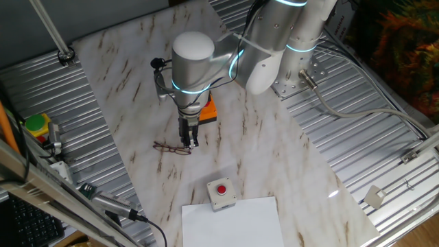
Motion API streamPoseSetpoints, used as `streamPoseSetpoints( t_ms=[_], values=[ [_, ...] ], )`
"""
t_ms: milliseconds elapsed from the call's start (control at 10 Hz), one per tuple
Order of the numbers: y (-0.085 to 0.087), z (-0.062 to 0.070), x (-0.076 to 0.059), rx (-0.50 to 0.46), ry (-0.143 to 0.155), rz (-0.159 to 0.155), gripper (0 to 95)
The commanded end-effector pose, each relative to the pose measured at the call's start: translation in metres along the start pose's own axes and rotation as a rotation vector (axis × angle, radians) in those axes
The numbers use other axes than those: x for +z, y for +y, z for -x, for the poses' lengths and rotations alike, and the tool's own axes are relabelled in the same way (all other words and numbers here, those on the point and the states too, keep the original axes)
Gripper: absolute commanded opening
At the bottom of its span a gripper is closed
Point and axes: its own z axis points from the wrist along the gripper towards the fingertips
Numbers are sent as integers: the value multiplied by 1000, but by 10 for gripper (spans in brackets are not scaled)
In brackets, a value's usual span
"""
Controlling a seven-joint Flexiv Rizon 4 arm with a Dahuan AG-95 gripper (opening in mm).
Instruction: Unfold the leg of the glasses (with one hand)
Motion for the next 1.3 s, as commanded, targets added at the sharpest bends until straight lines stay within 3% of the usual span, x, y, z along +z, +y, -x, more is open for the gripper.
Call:
streamPoseSetpoints(
  t_ms=[100, 1300],
  values=[
    [1, 0, 0, 1, 9, 10, 0],
    [1, 1, -28, -3, 50, 15, 0]
  ],
)
